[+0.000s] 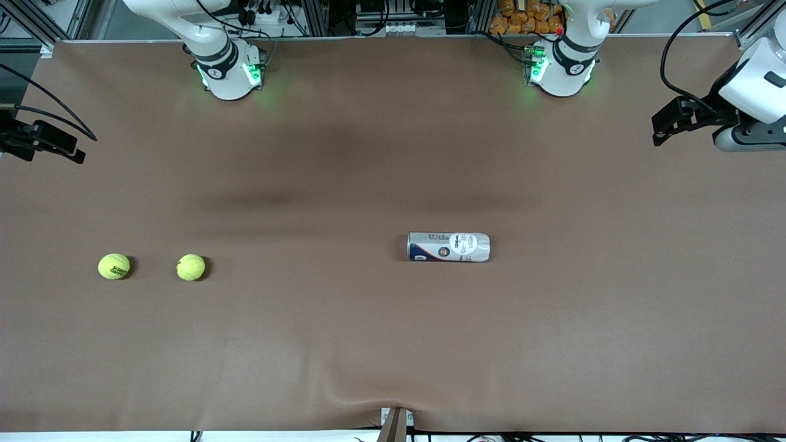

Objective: Insert tennis ball vertically with right arm

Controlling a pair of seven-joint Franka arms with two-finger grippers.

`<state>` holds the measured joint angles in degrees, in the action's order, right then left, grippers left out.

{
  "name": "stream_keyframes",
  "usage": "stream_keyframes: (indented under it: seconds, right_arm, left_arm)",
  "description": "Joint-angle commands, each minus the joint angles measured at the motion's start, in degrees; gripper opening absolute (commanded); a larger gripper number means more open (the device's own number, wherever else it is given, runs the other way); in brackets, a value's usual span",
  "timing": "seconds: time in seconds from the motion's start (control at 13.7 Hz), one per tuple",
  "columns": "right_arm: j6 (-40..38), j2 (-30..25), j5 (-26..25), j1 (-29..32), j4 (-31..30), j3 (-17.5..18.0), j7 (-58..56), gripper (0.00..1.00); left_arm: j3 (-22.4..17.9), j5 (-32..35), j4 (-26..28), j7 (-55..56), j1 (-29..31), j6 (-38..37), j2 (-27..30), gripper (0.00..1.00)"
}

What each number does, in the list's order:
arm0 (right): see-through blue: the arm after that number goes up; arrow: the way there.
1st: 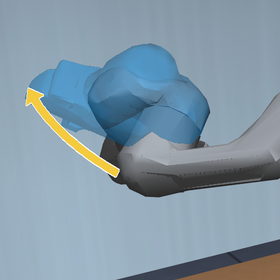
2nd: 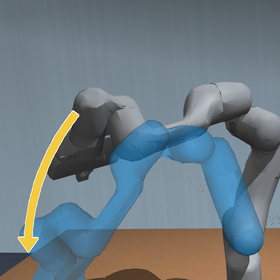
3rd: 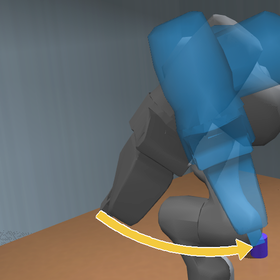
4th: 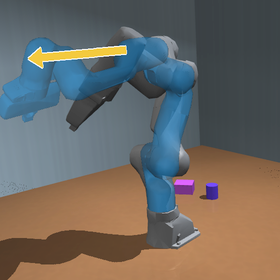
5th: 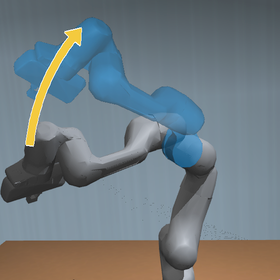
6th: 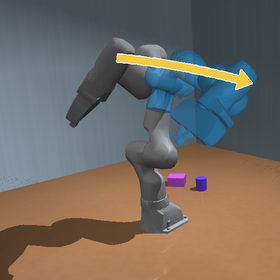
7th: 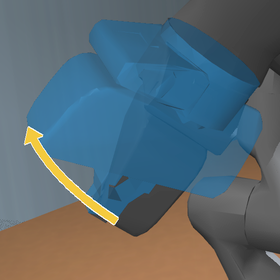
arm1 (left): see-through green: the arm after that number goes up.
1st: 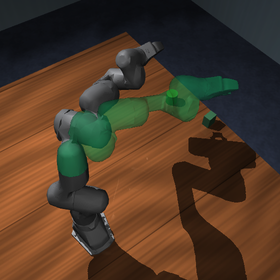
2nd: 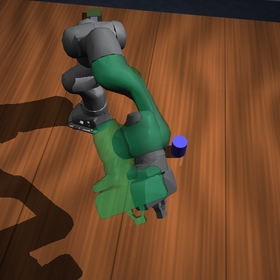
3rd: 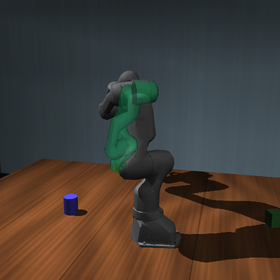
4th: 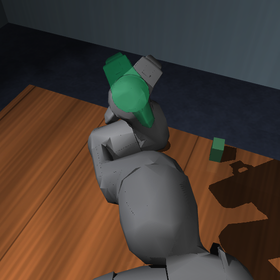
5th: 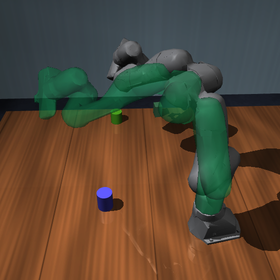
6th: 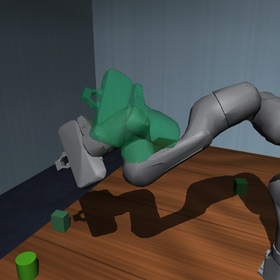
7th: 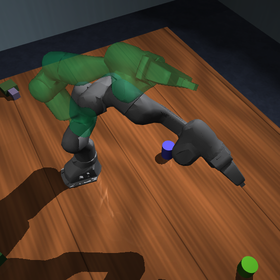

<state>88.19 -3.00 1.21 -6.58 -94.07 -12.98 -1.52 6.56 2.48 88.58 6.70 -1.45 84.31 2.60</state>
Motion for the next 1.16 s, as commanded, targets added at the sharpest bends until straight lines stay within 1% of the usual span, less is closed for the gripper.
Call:
stream_keyframes:
  seconds: [0.0,0.51,1.09]
  right_arm:
    - [0.4,-1.4,0.6,0.8,-1.4,0.2,-0.6,1.00]
    - [0.4,-1.0,0.6,0.7,-1.3,0.3,-0.6,1.00]
    - [1.1,-0.9,0.6,1.0,-0.8,0.3,-0.5,1.00]
  left_arm:
    - [0.0,-1.8,-1.5,-0.9,0.4,-1.3,-0.6,1.00]
    - [0.1,-1.2,-1.7,-0.2,-0.5,-1.1,-1.8,1.00]
    - [0.4,-1.9,-1.5,-0.9,-0.5,-1.1,-1.9,1.00]
